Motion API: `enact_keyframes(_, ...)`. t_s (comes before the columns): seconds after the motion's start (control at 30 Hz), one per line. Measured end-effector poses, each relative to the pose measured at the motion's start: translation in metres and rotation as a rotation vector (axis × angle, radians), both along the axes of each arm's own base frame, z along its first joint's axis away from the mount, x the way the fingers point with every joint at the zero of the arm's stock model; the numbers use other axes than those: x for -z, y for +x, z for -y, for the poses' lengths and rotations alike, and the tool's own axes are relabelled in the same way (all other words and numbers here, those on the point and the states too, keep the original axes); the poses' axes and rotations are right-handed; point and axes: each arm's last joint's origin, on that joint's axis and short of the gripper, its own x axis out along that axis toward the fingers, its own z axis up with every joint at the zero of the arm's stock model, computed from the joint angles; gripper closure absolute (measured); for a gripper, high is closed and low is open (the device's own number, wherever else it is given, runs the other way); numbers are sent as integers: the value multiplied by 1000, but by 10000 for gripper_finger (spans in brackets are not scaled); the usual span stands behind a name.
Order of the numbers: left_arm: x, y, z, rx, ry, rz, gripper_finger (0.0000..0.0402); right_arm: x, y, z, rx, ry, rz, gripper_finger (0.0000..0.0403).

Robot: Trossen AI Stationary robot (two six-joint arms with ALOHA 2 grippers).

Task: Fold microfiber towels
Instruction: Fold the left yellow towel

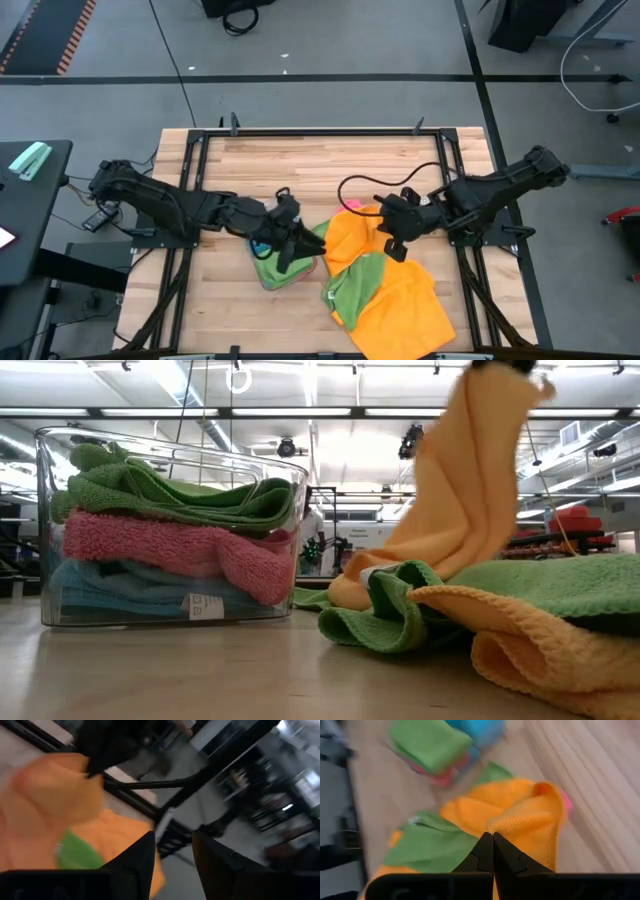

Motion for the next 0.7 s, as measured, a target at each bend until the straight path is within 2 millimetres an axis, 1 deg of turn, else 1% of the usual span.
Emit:
enact_keyframes(0.13, 20, 16, 4, 0, 159, -32, 272, -38, -1, 2, -69, -14, 102, 400)
enact_keyframes(0.2, 29, 22, 2, -3, 183, -64, 272, -58, -3, 7, -67, -15, 153, 400)
enact_keyframes(0.3, 31, 25, -1, -19, 189, -72, 266, -85, -8, 16, -57, -14, 219, 400)
enact_keyframes(0.4, 29, 24, -2, -31, 244, -55, 255, -108, -15, 24, -44, -11, 273, 400)
enact_keyframes(0.57, 30, 24, -5, -104, 281, -64, 226, -135, -26, 29, -54, 2, 357, 400)
enact_keyframes(0.7, 33, 29, -13, -161, 293, -78, 187, -144, -30, 27, -138, 40, 377, 400)
